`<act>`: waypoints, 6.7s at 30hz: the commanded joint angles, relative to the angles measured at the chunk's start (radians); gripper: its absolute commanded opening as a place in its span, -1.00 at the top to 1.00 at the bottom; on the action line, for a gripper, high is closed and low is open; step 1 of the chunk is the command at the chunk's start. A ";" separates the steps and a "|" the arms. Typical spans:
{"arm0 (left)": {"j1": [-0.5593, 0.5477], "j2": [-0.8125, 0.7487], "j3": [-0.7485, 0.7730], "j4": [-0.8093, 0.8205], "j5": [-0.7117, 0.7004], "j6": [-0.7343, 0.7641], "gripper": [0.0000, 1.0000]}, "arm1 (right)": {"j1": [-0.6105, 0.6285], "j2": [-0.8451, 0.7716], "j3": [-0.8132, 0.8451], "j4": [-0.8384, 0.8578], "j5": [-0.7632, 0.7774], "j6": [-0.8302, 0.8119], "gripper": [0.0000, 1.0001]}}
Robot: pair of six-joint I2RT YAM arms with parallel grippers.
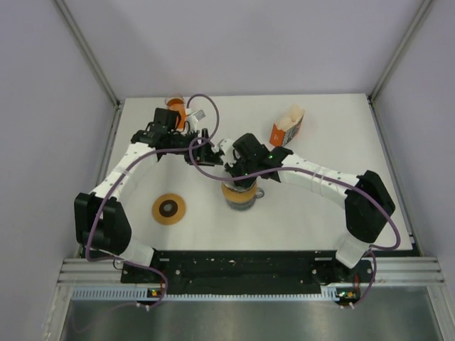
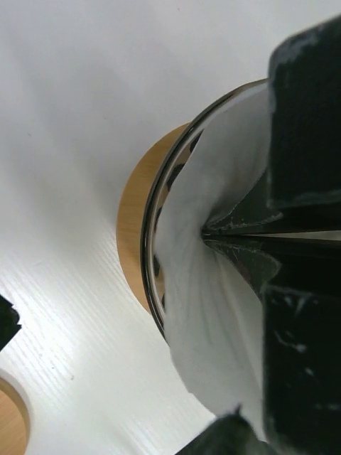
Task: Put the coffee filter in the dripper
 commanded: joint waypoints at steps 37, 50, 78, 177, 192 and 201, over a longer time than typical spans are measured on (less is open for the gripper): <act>-0.125 0.030 -0.072 0.083 -0.029 0.044 0.48 | 0.004 -0.079 0.118 -0.050 -0.036 -0.018 1.00; -0.162 0.038 -0.036 0.057 -0.065 0.073 0.64 | 0.025 -0.112 0.112 -0.047 -0.052 -0.075 0.82; -0.202 0.075 0.038 0.000 -0.119 0.115 0.68 | 0.100 -0.348 0.022 -0.081 -0.090 -0.256 -0.27; 0.361 -0.072 0.037 -0.072 -0.042 0.238 -0.36 | -0.205 0.258 -0.258 0.914 -0.193 1.166 0.56; 0.364 0.119 0.053 -0.132 0.022 0.664 -0.31 | -0.219 0.381 0.126 0.641 -0.346 0.910 0.49; 0.364 0.189 0.070 -0.161 0.036 0.667 -0.30 | -0.277 0.145 0.056 0.368 -0.214 0.660 0.42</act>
